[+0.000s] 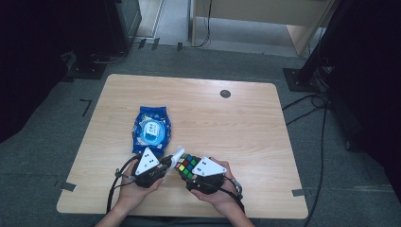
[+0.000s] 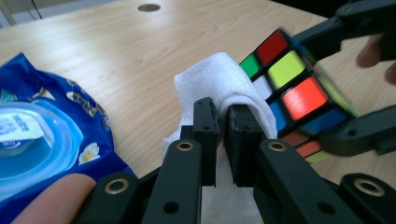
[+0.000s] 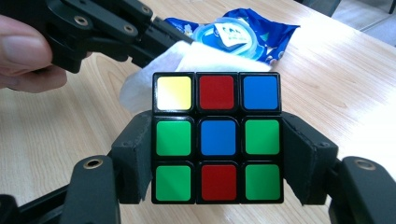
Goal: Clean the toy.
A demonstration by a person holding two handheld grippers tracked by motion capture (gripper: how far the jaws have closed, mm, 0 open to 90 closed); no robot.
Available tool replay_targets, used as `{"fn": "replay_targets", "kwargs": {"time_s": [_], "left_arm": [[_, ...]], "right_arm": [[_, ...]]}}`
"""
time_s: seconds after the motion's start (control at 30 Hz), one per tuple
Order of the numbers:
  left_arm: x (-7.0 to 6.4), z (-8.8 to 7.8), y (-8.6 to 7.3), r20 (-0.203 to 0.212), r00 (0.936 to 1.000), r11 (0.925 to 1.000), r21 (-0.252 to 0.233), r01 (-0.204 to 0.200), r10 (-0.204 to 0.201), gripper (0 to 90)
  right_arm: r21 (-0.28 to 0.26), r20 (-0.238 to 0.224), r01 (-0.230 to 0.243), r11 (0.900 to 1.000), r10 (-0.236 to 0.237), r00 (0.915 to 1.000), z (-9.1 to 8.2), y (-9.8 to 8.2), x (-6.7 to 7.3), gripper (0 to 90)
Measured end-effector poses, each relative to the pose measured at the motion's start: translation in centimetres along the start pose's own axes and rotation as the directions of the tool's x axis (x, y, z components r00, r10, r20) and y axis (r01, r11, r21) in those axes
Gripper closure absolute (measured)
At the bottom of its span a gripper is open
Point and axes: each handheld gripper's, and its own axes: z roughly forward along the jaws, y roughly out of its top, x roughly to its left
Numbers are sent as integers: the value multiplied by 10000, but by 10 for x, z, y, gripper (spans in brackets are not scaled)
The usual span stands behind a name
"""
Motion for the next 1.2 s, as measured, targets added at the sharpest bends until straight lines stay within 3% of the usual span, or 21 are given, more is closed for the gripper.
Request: {"fn": "replay_targets", "kwargs": {"time_s": [0.13,0.3,0.37,0.5,0.6,0.83,0.93,1.03,1.13,1.2], "left_arm": [[4,4,-3,-329,9994,9990,439,-62,76,827],[12,9,-10,-629,9978,9967,767,258,-210,806],[14,10,-11,-717,9970,9964,770,361,-306,777],[17,10,-11,-1334,9902,9951,836,527,-412,674],[17,13,-11,-1209,9916,9911,1184,607,-463,604],[10,14,-7,-1155,9933,9879,1542,134,46,456],[5,11,-5,-1080,9939,9920,1263,-68,206,434],[1,8,-2,-779,9966,9961,865,-186,254,407],[-3,4,-1,-456,9968,9964,572,-633,660,371],[-7,5,-1,-492,9937,9936,561,-976,1004,325]], "right_arm": [[-175,11,-105,9998,105,9999,-3,0,-3,350],[-286,153,-275,9992,279,9995,-5,0,-7,350],[-350,236,-330,9988,338,9991,-6,-1,-10,350],[-504,427,-575,9971,597,9973,-9,-1,-14,350],[-660,334,-755,9950,778,9964,-10,-1,-14,350],[-817,302,-769,9937,796,9964,-9,1,-11,349],[-1033,118,-1083,9887,1101,9939,-11,2,-13,349],[-1074,238,-1042,9887,1074,9939,-10,4,-10,349],[-1145,314,-1115,9871,1158,9928,-10,5,-10,349],[-1203,286,-1321,9839,1365,9902,-11,7,-12,349]]}}
